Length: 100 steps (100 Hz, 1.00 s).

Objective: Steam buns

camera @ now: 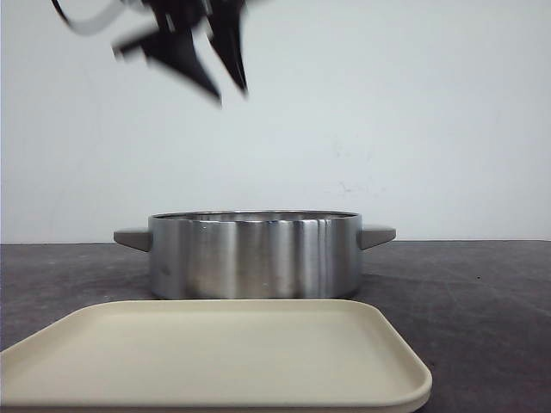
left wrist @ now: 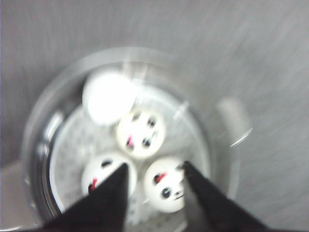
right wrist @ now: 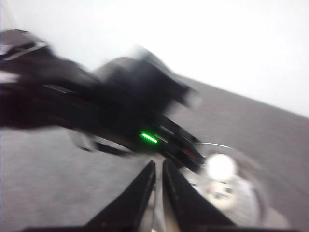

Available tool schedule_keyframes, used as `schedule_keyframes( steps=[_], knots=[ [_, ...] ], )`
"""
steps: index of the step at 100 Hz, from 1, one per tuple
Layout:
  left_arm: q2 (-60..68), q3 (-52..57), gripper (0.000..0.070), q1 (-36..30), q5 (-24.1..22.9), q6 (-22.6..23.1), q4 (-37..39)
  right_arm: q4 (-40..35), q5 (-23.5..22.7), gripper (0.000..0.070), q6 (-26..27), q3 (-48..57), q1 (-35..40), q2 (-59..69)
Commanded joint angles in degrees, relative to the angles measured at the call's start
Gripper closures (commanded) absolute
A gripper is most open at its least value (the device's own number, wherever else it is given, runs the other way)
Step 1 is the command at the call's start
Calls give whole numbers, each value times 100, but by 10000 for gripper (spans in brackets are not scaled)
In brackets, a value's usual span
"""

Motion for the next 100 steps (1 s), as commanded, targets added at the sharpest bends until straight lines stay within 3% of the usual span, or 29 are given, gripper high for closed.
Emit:
schedule_keyframes(
  steps=[1, 18, 36, 45, 69, 92, 100],
  knots=[
    [-304, 133, 693, -66, -11, 157, -15, -96, 330, 684, -85, 79, 90, -46],
    [-1537, 109, 691, -184, -70, 361, -142, -136, 680, 684, -87, 11, 85, -293],
    [-2778, 109, 691, -404, -601, 737, -658, 199, 850, 684, -317, -24, 13, -363],
    [-3351, 101, 691, -426, -643, 798, -1086, 706, 538, 684, -481, -33, -24, -304],
    [-4876, -328, 691, -426, -780, 1174, -1580, 2507, -894, 684, -1388, -542, -92, 55],
    [-6100, -1075, 691, -426, -1176, 1134, -1718, 4002, -1088, 684, -1351, -1731, -184, 245],
    [-6336, -1213, 691, -426, -1235, 1084, -1818, 4142, -1088, 684, -1283, -1917, -184, 245]
  ],
)
